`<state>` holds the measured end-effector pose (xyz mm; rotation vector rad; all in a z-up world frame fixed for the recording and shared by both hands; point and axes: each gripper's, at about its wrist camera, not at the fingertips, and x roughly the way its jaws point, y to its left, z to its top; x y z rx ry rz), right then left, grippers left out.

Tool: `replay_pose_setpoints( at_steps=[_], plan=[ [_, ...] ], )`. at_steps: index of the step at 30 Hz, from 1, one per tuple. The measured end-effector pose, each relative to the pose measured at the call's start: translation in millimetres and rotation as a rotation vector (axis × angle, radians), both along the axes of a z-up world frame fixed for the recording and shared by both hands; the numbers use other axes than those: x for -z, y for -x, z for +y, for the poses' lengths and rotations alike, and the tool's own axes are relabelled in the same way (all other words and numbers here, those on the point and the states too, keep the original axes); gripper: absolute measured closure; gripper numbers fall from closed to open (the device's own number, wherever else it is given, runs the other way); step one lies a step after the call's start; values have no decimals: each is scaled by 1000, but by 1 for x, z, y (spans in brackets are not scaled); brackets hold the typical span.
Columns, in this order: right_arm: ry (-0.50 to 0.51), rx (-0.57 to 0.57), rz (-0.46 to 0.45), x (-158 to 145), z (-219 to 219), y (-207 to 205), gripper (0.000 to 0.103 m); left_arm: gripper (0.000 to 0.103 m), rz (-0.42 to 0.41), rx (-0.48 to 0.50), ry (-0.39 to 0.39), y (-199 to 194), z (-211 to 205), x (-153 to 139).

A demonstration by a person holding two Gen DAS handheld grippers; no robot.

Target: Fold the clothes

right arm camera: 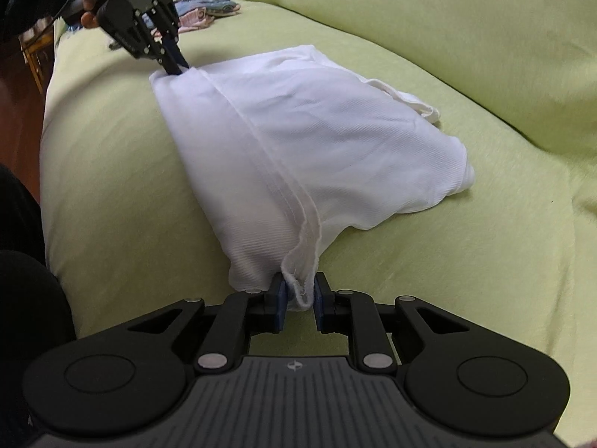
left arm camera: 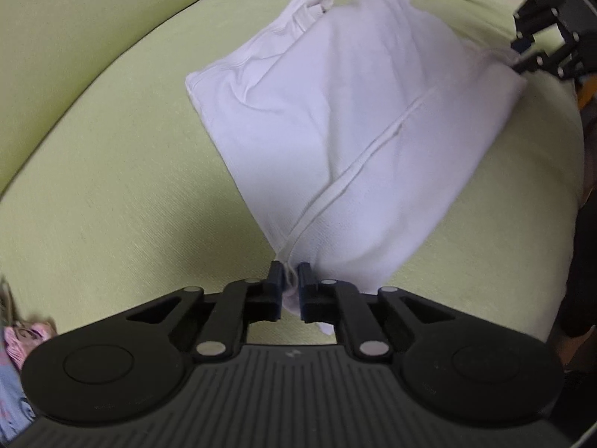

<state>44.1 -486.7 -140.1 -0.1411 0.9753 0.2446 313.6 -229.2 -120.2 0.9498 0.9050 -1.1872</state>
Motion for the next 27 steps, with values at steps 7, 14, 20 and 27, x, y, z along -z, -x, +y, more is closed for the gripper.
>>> replay_pose_setpoints(
  at_steps=[7,14,20,27],
  plan=[
    [-28,52,-1,-4,-3,3,80,101,-136,43,12,25,2,4],
    [83,35,-67,-29,19,17,100,101,-274,47,56,60,19,-19],
    [203,32,-311,-134,44,82,100,101,-400,-57,301,114,76,-134],
    [390,44,-548,-253,58,146,100,101,-598,-84,521,181,110,-275]
  ],
)
